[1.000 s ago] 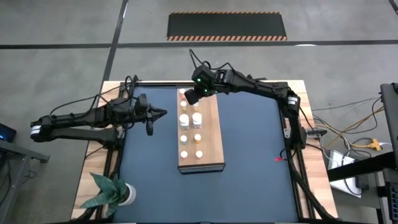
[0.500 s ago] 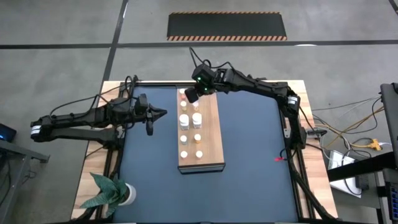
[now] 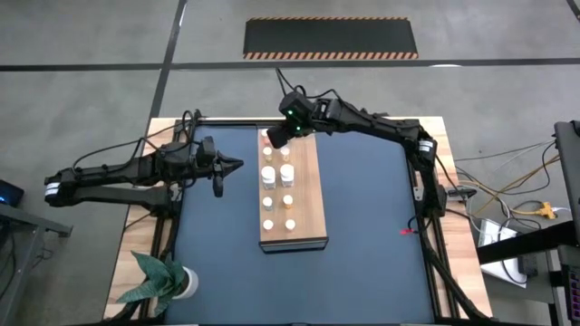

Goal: Pick and place medicine bottles onto shelf by color
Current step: Adjust the pill bottles on the shelf

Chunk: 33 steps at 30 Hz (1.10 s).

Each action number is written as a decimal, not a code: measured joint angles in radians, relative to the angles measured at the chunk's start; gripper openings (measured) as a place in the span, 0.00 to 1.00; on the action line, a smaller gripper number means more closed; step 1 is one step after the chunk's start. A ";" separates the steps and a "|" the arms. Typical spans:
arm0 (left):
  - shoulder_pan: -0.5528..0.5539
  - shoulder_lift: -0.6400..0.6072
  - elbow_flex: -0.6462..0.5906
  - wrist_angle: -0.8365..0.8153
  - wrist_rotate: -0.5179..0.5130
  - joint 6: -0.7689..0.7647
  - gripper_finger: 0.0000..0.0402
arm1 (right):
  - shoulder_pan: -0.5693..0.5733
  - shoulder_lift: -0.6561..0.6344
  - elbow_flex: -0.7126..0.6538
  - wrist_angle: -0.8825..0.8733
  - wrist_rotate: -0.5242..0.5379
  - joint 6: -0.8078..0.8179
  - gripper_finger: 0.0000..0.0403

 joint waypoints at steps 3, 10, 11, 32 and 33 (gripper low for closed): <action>0.000 -0.001 0.000 0.000 0.002 0.000 0.00 | -0.001 -0.005 0.041 -0.042 -0.014 -0.001 0.02; 0.000 -0.004 0.000 0.000 0.006 0.000 0.00 | -0.064 -0.017 0.108 -0.244 -0.003 -0.001 0.02; 0.000 -0.004 0.000 0.000 0.006 0.000 0.00 | -0.075 -0.013 0.103 -0.257 -0.003 0.001 0.02; 0.000 -0.002 0.000 -0.001 0.007 0.005 0.00 | -0.079 0.035 0.071 -0.192 -0.090 -0.007 0.02; 0.000 -0.002 0.000 -0.001 0.007 0.005 0.00 | -0.076 0.035 0.071 -0.193 -0.091 -0.007 0.02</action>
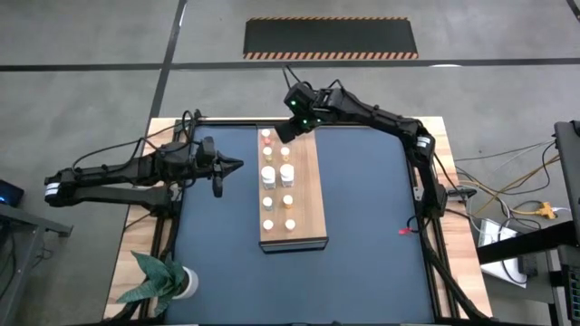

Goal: Pick and place medicine bottles onto shelf by color
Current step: Adjust the pill bottles on the shelf

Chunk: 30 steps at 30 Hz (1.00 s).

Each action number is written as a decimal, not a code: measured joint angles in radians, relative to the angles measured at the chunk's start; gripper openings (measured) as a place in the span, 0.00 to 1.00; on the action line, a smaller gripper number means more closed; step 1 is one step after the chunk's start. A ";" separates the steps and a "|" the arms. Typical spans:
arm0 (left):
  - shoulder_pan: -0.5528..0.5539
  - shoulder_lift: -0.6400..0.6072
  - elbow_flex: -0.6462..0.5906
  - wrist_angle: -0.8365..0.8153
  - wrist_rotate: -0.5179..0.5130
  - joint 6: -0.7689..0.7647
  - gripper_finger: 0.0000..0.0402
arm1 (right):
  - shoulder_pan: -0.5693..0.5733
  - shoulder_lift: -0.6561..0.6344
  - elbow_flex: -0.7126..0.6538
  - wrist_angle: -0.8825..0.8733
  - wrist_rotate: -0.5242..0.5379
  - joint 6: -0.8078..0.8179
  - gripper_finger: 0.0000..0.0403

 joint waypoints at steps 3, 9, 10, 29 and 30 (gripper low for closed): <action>0.000 0.000 0.000 0.000 0.000 0.000 0.00 | 0.009 0.000 0.000 -0.002 0.000 0.000 0.02; 0.000 0.002 0.000 0.000 0.000 0.000 0.00 | 0.016 0.000 0.000 -0.004 -0.001 0.016 0.02; 0.000 0.002 0.000 0.000 0.000 0.000 0.00 | 0.016 0.000 0.000 -0.007 -0.001 0.016 0.02; 0.000 0.002 0.000 0.000 0.005 -0.002 0.00 | -0.017 0.000 0.000 -0.111 0.009 -0.002 0.02; 0.000 0.002 0.000 0.000 0.005 -0.002 0.00 | -0.017 0.000 0.000 -0.111 0.009 -0.002 0.02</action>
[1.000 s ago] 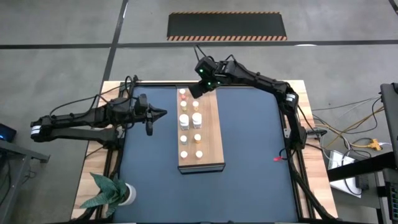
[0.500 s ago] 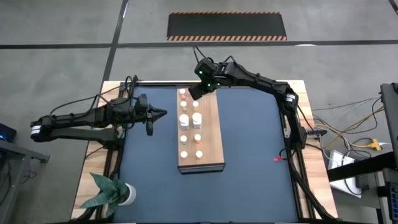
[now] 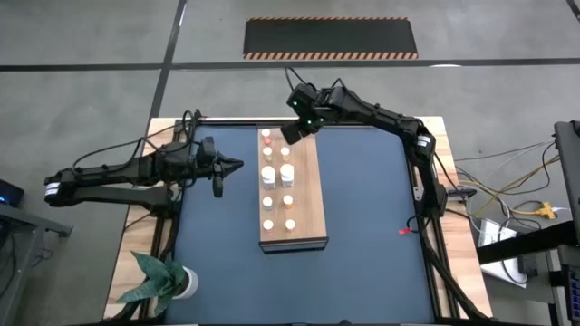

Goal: Pick and place medicine bottles onto shelf by color
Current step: Adjust the pill bottles on the shelf

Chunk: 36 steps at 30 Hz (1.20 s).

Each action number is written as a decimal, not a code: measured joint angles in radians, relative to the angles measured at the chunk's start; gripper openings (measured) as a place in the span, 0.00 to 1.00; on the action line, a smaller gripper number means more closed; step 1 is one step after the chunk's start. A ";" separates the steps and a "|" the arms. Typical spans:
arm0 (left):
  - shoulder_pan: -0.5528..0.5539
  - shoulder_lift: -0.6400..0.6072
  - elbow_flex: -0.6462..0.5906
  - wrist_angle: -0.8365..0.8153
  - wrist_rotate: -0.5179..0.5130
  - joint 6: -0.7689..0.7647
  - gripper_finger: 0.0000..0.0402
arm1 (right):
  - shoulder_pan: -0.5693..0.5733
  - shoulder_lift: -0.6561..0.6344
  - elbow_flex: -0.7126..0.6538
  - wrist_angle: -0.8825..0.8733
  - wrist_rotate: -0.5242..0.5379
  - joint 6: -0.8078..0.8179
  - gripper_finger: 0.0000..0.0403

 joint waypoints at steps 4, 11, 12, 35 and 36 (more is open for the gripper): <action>0.000 0.000 0.000 0.000 0.001 0.003 0.00 | 0.005 0.000 0.000 0.033 -0.002 0.009 0.02; 0.000 0.000 0.000 0.000 0.001 0.005 0.00 | 0.022 0.000 0.000 0.085 -0.012 0.047 0.02; 0.000 0.000 0.000 0.000 0.001 0.005 0.00 | 0.022 0.000 0.000 0.085 -0.020 0.053 0.02; 0.000 0.000 0.000 -0.001 0.001 0.005 0.00 | 0.035 0.000 -0.021 0.087 -0.035 0.067 0.02; 0.000 0.000 0.000 -0.001 0.001 0.005 0.00 | 0.036 0.000 -0.021 0.087 -0.035 0.067 0.02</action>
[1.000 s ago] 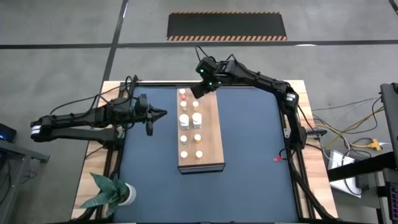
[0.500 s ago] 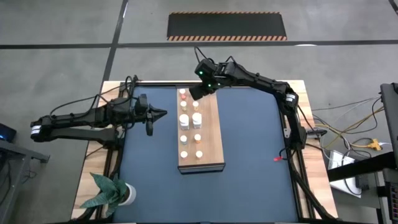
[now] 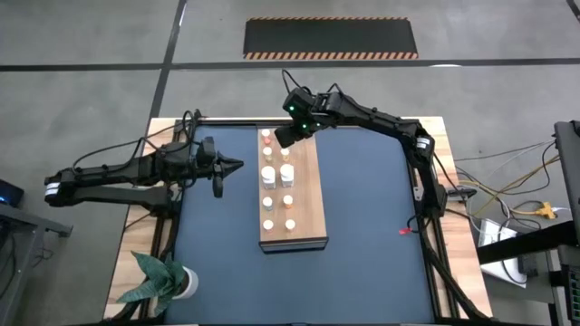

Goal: Pick and place medicine bottles onto shelf by color
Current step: Adjust the pill bottles on the shelf

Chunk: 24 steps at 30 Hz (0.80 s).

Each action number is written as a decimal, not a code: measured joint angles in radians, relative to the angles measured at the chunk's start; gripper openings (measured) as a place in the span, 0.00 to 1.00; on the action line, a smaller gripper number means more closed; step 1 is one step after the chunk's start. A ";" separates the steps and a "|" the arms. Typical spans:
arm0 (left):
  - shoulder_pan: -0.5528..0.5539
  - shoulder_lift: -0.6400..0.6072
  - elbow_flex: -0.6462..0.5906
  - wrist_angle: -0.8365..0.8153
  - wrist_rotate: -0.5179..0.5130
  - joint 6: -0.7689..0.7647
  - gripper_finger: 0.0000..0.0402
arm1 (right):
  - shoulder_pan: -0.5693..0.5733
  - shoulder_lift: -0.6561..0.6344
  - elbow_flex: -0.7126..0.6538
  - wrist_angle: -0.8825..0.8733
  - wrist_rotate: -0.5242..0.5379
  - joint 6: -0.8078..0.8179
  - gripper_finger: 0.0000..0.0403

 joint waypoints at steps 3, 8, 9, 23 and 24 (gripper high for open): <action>0.000 0.000 0.000 0.000 0.000 0.000 0.00 | 0.001 0.000 0.000 0.005 0.000 0.002 0.02; 0.000 0.000 0.000 0.000 0.000 0.000 0.00 | 0.003 0.000 0.000 0.037 0.000 0.007 0.02; 0.000 0.000 0.000 0.000 0.000 0.000 0.00 | 0.003 0.000 0.000 0.042 0.000 0.007 0.02; 0.000 0.000 0.000 0.000 0.000 -0.003 0.00 | 0.001 0.000 0.000 -0.015 0.010 -0.002 0.02; 0.000 0.000 0.000 0.000 0.000 -0.003 0.00 | 0.000 0.000 0.000 -0.023 0.010 -0.005 0.02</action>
